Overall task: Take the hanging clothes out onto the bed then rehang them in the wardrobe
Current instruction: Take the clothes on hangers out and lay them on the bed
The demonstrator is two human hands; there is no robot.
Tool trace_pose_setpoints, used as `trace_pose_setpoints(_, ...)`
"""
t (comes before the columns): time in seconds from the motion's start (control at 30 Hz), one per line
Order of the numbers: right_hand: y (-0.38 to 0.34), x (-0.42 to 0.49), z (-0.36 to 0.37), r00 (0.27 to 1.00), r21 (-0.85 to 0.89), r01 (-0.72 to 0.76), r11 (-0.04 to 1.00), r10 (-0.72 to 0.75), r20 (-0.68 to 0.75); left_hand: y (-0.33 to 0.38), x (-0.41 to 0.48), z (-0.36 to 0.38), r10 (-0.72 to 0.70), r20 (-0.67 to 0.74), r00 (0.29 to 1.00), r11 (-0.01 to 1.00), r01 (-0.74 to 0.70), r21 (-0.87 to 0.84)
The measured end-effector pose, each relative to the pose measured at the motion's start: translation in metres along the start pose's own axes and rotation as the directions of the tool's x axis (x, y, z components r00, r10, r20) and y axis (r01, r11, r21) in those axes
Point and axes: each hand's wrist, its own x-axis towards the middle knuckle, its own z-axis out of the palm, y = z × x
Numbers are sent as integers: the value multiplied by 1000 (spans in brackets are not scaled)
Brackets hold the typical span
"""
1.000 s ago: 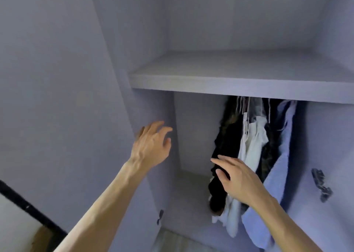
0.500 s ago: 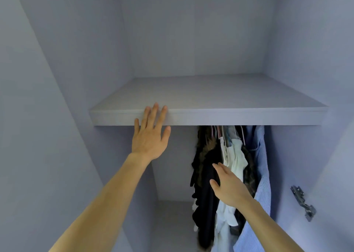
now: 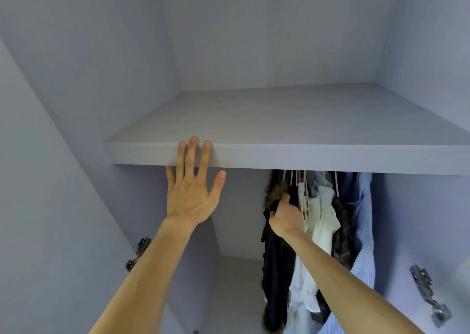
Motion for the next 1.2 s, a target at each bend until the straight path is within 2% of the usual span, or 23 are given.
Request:
trace_pose_setpoints(0.07, -2, 10, 5, 998, 120, -25, 992, 17, 60, 1, 0, 1, -9, -12, 1000, 1000, 9, -6)
trace_pose_setpoints(0.13, -3, 15, 5, 986, 329, -99, 939, 48, 160, 3, 0, 2, -20, -21, 1000, 1000, 19, -9)
trace_pose_setpoints(0.2, -4, 16, -1, 966, 561, -198, 804, 63, 251, 5, 0, 2, -27, -30, 999, 1000, 27, -6)
trace_pose_setpoints(0.27, -6, 14, -8, 960, 703, -225, 675, 28, 280, 5, 0, 2, -31, -33, 999, 1000, 31, 3)
trace_pose_setpoints(0.5, -15, -2, -39, 934, 857, -196, 476, -177, 312, 11, 0, -3, -51, -13, 999, 999, 51, 18)
trace_pose_setpoints(0.67, -9, -41, -41, 895, 856, -163, 491, -291, 337, 18, -4, -17, -83, 61, 995, 996, 84, -12)
trace_pose_setpoints(0.73, -7, -67, -35, 872, 835, -152, 529, -326, 365, 26, -14, -23, -128, 102, 986, 980, 142, -138)
trace_pose_setpoints(0.8, -4, -94, -27, 845, 815, -150, 560, -355, 400, 34, -36, -23, -219, 171, 961, 905, 265, -332)
trace_pose_setpoints(0.87, -2, -120, -16, 814, 794, -156, 587, -379, 440, 38, -70, -20, -310, 325, 894, 763, 437, -475)
trace_pose_setpoints(0.97, 1, -168, 5, 750, 754, -167, 635, -415, 515, 37, -130, -12, -390, 557, 733, 599, 661, -452)
trace_pose_setpoints(1.03, 3, -203, 20, 692, 729, -175, 662, -444, 569, 33, -166, -10, -428, 592, 682, 565, 714, -414)
trace_pose_setpoints(1.13, 6, -254, 42, 608, 692, -191, 696, -469, 640, 21, -218, -18, -525, 561, 640, 509, 765, -395)
trace_pose_setpoints(1.2, 9, -284, 54, 563, 666, -188, 722, -476, 675, 13, -255, -33, -542, 574, 614, 470, 787, -399)
